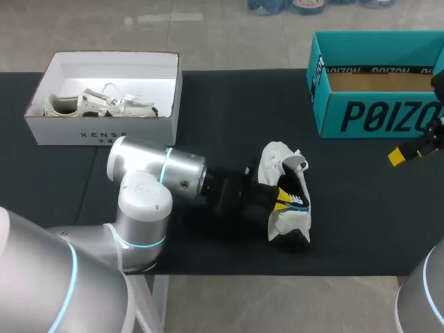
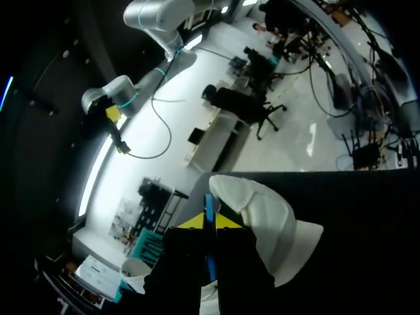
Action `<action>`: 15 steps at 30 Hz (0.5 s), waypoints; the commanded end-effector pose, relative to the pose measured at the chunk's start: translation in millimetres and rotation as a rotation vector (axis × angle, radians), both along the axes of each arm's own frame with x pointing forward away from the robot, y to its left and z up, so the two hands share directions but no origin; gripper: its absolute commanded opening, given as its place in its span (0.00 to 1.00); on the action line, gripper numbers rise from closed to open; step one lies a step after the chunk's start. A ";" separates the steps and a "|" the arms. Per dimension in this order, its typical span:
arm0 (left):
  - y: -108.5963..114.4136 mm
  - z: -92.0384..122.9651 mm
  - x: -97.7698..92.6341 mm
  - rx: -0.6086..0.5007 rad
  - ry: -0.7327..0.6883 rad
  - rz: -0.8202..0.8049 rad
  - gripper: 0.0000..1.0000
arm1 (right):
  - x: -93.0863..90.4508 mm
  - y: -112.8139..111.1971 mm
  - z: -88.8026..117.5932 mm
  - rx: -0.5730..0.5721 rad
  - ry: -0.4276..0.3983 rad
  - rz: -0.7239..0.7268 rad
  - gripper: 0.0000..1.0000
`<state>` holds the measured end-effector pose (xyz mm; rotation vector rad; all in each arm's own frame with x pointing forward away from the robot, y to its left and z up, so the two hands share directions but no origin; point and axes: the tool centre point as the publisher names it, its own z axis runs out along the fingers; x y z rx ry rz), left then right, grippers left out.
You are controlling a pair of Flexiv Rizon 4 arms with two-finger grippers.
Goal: Take the shoe out of the shoebox, open the shoe tongue, remove and reinsert the insole, then place the shoe into the shoebox
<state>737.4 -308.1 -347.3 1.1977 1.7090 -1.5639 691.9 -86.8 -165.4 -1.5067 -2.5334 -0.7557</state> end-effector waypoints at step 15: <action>9.0 -33.8 31.6 0.080 -0.012 0.007 0.00 | 0.8 0.5 -1.1 -0.002 0.001 -0.001 1.00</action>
